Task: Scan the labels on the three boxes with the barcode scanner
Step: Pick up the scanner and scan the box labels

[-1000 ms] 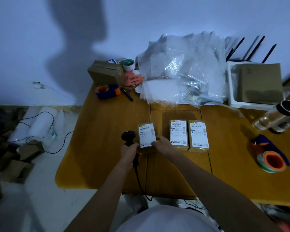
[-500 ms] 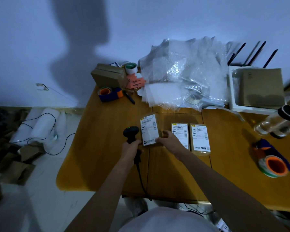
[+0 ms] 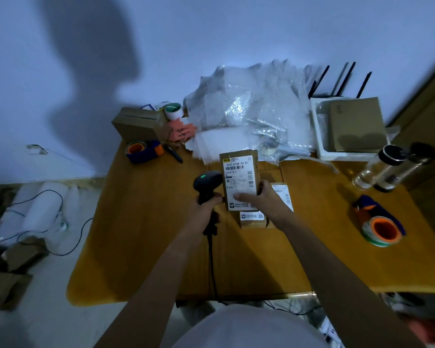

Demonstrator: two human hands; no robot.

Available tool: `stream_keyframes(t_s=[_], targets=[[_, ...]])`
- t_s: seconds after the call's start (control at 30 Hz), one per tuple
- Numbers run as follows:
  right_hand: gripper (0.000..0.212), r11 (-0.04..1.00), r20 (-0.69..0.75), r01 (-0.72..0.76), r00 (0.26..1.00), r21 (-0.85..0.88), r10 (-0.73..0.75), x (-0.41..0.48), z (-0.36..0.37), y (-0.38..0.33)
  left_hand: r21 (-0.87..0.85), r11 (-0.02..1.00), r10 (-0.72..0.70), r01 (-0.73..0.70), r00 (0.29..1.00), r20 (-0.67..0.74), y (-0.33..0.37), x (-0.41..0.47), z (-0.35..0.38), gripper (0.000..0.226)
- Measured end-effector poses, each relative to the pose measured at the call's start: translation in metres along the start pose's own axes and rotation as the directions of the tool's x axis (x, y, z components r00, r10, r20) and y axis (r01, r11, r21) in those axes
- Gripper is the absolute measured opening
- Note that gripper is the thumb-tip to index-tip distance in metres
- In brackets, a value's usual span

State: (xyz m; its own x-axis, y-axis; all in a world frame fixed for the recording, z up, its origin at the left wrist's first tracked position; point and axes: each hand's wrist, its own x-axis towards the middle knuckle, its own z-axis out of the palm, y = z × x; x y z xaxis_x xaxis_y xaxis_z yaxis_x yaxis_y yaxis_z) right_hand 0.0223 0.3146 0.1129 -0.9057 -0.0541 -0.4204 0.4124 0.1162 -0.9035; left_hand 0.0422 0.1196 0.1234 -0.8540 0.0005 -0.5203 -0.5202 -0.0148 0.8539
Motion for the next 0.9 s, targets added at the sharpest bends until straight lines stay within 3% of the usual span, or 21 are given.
stream_keyframes(t_s=[0.23,0.47,0.63,0.9], targets=[[0.063,0.994,-0.083,0.048,0.996,0.094,-0.04,-0.02,-0.014,0.019,-0.053,0.998,0.026,-0.022,0.998,0.062,-0.008,-0.012,0.002,0.016],[0.059,0.984,-0.156,0.023,0.988,0.177,0.005,-0.021,-0.021,0.058,-0.055,0.998,0.03,-0.025,0.996,0.079,-0.013,-0.025,0.002,0.025],[0.064,0.971,-0.186,0.057,0.982,0.231,-0.013,-0.018,-0.033,0.067,-0.113,0.992,0.083,-0.061,0.975,0.205,-0.008,-0.038,-0.001,0.041],[0.063,0.964,-0.204,0.095,0.978,0.246,-0.044,-0.011,-0.037,0.077,0.046,0.997,0.05,-0.058,0.988,0.144,-0.005,-0.038,0.0,0.042]])
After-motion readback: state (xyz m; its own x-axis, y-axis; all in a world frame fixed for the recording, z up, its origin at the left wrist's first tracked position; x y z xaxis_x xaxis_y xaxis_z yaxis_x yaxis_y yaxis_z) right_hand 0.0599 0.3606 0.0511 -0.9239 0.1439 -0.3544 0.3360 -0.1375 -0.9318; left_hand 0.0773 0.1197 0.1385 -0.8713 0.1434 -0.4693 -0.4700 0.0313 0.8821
